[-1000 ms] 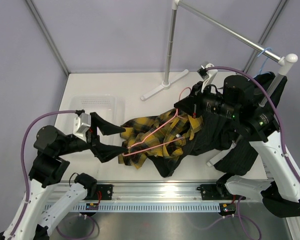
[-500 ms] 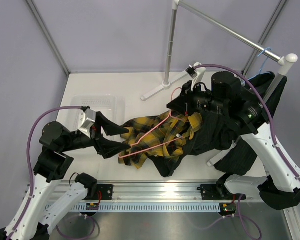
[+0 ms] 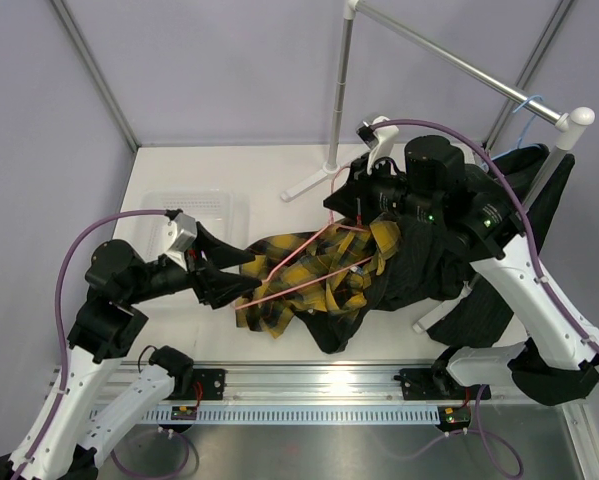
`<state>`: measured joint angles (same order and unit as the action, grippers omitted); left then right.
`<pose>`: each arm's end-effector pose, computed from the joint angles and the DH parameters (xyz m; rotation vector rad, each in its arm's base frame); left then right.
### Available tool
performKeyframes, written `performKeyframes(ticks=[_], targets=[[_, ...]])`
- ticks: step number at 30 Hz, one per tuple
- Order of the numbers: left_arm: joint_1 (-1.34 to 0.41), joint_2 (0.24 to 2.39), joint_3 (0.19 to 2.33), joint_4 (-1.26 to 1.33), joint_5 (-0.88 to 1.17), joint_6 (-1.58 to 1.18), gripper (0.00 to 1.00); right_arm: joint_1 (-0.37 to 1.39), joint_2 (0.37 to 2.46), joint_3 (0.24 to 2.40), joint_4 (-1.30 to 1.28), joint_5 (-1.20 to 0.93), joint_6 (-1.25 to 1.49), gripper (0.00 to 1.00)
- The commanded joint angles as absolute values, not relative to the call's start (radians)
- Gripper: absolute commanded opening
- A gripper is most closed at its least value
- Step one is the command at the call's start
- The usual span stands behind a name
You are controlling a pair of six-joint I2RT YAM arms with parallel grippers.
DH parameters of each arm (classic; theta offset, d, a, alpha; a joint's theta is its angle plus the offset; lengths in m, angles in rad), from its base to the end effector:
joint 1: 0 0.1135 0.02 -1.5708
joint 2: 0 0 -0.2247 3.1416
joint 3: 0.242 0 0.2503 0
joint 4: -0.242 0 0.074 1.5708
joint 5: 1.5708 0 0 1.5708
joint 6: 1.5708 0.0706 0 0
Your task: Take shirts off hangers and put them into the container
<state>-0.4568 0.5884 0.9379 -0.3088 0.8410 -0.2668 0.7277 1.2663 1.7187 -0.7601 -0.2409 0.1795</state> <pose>0.1220 -0.1186 0.3827 0.8481 1.4446 -1.1949 0.1985 0.1994 0.4449 -0.6944 1.8315 0.8377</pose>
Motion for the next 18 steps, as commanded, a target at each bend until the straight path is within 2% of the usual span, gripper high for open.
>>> performKeyframes(ticks=[1,13,18], targets=[[-0.454,0.581,0.933,-0.345,0.790,-0.229,0.59,0.759,1.284,1.784,-0.752,-0.172,0.207,0.00],[-0.454,0.588,0.930,-0.408,0.764,-0.176,0.59,0.877,1.391,1.951,-0.845,-0.011,0.192,0.00],[-0.456,0.584,0.940,-0.413,0.759,-0.170,0.56,0.919,1.397,1.945,-0.842,0.028,0.195,0.00]])
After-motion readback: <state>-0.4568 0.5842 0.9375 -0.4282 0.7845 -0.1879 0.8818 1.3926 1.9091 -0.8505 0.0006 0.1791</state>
